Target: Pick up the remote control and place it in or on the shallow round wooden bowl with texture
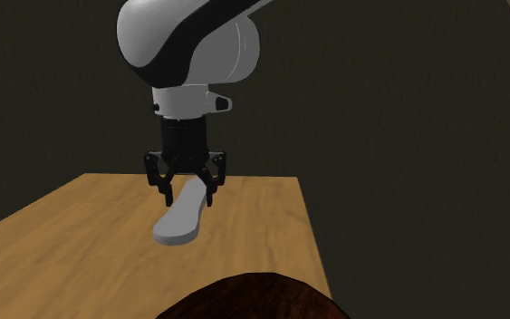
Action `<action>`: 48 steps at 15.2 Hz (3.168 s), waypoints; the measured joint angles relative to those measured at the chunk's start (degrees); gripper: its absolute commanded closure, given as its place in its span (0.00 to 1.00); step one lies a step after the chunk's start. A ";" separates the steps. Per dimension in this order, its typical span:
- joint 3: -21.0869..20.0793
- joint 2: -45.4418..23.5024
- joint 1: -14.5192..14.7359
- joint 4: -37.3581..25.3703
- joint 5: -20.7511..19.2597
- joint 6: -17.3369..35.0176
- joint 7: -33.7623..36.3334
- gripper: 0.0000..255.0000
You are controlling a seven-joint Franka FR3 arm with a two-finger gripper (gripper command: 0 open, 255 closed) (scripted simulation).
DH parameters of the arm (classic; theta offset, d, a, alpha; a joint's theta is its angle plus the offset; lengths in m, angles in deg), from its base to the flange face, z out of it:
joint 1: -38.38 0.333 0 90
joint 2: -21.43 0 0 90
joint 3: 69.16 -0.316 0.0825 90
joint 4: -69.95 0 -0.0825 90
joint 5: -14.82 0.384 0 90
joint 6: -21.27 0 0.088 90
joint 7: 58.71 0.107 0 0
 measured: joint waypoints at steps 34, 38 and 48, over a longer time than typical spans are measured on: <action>-4.77 32.52 4.02 29.08 5.21 -2.91 7.75 1.00; -6.32 39.94 5.69 36.56 7.26 -2.55 9.97 1.00; -9.06 47.41 8.52 47.22 10.23 1.00 13.57 1.00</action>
